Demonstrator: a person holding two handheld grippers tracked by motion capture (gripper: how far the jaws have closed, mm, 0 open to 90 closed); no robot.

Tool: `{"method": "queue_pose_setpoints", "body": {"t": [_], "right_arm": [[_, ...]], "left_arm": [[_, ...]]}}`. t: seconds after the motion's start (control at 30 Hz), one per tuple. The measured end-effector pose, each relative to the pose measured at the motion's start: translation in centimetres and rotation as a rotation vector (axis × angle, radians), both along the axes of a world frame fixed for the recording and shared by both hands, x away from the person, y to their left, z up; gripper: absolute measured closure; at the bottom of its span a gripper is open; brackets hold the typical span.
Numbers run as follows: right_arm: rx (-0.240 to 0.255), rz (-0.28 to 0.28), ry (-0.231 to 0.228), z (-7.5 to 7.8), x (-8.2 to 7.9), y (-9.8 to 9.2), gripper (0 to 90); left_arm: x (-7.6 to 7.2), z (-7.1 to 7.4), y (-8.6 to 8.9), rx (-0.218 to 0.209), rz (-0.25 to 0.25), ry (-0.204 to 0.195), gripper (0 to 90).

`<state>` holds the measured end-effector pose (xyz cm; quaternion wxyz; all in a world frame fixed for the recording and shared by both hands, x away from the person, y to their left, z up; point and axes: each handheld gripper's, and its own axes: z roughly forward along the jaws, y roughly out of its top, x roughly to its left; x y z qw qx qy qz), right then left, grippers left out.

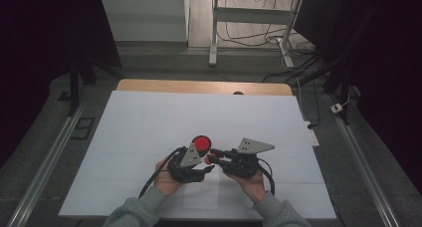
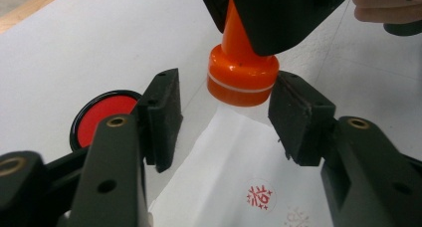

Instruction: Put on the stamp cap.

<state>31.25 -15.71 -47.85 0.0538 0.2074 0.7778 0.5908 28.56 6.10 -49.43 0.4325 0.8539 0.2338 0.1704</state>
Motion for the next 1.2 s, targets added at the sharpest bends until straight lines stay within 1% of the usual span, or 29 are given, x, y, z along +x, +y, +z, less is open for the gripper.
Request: {"method": "queue_pose_setpoints", "body": {"t": [0.2,0.27,0.33,0.37,0.47,0.63,0.8,0.93,1.07,1.2], "right_arm": [[0.002,-0.002,-0.001,0.0,0.0,-0.1,72.5],[0.003,-0.005,-0.001,0.1,0.0,-0.1,72.5],[0.008,-0.007,-0.001,0.2,0.0,-0.2,72.5],[0.010,-0.008,-0.002,0.2,0.0,-0.2,72.5],[0.013,-0.007,-0.004,0.3,0.1,-0.3,72.5],[0.015,-0.010,-0.006,0.4,0.1,-0.4,72.5],[0.014,-0.017,-0.007,0.4,0.3,-0.6,72.5],[0.011,-0.022,-0.008,0.5,0.4,-0.7,72.5],[0.009,-0.027,-0.010,0.5,0.5,-0.8,72.5],[0.002,-0.030,-0.014,0.5,0.5,-0.9,72.5]], "left_arm": [[0.0,0.0,0.1,-0.004,0.001,0.006,39.9],[0.0,0.1,0.2,-0.003,0.004,0.012,36.3],[-0.2,0.3,0.3,0.002,0.012,0.014,30.2],[-0.3,0.4,0.5,-0.003,0.017,0.014,28.4],[-0.4,0.6,0.9,-0.019,0.025,0.024,27.0],[-0.6,0.5,1.6,-0.009,0.035,0.043,24.2],[-1.3,0.6,3.1,-0.016,0.055,0.051,24.2],[-2.0,1.1,4.6,-0.024,0.078,0.040,24.2],[-2.5,1.4,6.1,-0.035,0.098,0.038,24.3],[-3.0,1.1,7.7,-0.041,0.120,0.052,24.3]]}}
